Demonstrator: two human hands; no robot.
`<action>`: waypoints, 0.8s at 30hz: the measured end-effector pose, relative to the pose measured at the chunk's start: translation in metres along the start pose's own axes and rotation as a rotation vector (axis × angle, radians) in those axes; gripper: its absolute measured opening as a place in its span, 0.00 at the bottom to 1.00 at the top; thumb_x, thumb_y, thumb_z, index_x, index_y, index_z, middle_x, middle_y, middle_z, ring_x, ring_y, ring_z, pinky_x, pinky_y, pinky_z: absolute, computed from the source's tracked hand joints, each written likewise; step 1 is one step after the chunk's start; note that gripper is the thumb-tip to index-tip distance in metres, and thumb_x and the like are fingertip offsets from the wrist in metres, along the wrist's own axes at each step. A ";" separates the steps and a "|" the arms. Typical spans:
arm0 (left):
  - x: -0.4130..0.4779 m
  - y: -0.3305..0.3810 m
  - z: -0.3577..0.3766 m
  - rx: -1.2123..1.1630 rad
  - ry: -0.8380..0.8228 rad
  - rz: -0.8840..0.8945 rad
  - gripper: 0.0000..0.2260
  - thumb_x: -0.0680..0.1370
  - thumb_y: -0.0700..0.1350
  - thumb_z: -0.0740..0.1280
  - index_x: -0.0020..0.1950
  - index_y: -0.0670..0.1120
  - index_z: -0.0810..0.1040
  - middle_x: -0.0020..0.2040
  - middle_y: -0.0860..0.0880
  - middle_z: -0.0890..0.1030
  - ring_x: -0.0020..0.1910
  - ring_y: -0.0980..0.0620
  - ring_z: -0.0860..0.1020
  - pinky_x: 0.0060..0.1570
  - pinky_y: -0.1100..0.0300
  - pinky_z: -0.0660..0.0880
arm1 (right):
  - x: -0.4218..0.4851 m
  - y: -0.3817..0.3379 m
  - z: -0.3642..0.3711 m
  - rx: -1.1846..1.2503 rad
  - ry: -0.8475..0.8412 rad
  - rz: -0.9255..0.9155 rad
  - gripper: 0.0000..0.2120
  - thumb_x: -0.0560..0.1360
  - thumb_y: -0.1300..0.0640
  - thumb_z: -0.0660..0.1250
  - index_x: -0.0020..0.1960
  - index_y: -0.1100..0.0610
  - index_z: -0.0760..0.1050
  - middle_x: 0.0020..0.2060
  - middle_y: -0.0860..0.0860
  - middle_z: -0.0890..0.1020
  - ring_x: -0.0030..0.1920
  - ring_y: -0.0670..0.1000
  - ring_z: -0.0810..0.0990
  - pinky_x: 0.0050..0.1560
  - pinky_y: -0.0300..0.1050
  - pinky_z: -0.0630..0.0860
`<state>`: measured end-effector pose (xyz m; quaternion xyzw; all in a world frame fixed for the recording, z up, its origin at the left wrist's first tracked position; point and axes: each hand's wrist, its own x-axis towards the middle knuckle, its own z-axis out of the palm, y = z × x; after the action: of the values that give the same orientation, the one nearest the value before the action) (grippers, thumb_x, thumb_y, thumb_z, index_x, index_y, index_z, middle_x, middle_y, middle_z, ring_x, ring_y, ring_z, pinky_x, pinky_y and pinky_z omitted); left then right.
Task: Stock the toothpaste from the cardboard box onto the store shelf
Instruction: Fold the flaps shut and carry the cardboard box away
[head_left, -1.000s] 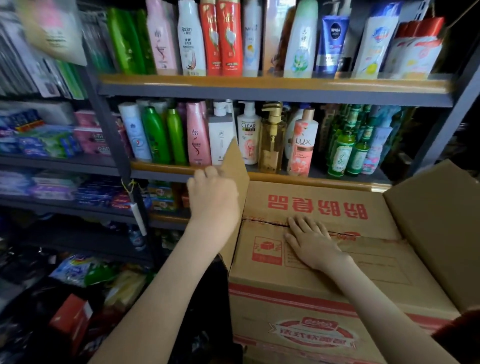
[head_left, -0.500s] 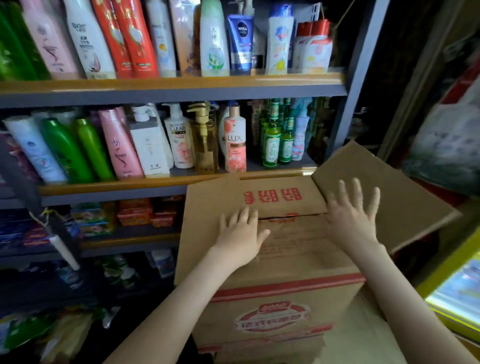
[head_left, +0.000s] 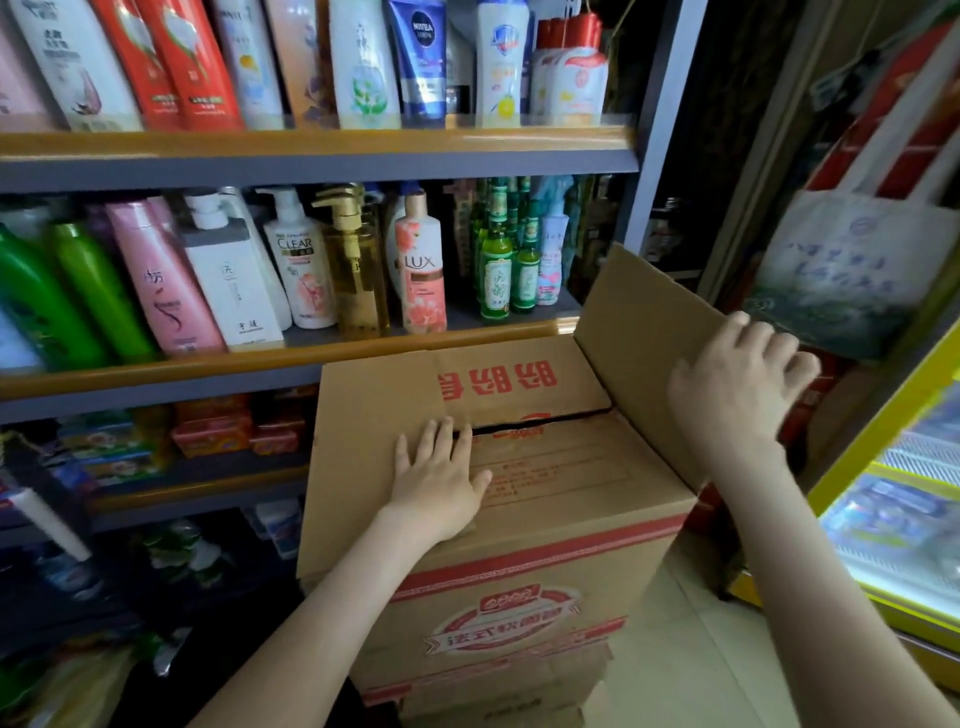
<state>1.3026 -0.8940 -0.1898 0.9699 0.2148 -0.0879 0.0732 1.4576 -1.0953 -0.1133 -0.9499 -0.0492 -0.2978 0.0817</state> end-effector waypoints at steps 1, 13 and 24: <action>0.001 0.000 0.000 0.001 0.001 0.002 0.29 0.83 0.59 0.44 0.79 0.48 0.39 0.79 0.47 0.38 0.77 0.48 0.37 0.74 0.42 0.36 | -0.004 -0.009 -0.002 -0.040 0.017 -0.031 0.30 0.70 0.58 0.68 0.67 0.71 0.65 0.54 0.67 0.74 0.54 0.64 0.71 0.57 0.57 0.57; -0.003 -0.020 -0.018 -0.397 0.186 -0.019 0.24 0.85 0.52 0.47 0.80 0.48 0.50 0.79 0.47 0.52 0.78 0.47 0.51 0.76 0.49 0.51 | -0.042 -0.068 -0.013 0.088 -0.596 -0.586 0.14 0.81 0.63 0.51 0.61 0.59 0.72 0.57 0.56 0.77 0.52 0.56 0.77 0.49 0.47 0.75; -0.022 -0.067 -0.012 -0.271 0.044 -0.490 0.41 0.71 0.77 0.46 0.78 0.60 0.42 0.79 0.42 0.39 0.74 0.32 0.55 0.66 0.42 0.65 | -0.027 -0.026 0.058 0.092 -0.971 -0.330 0.48 0.58 0.16 0.45 0.74 0.32 0.37 0.77 0.46 0.40 0.75 0.65 0.49 0.69 0.68 0.56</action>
<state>1.2561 -0.8403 -0.1808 0.8721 0.4543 -0.0524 0.1741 1.4642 -1.0599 -0.1725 -0.9537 -0.2437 0.1711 0.0429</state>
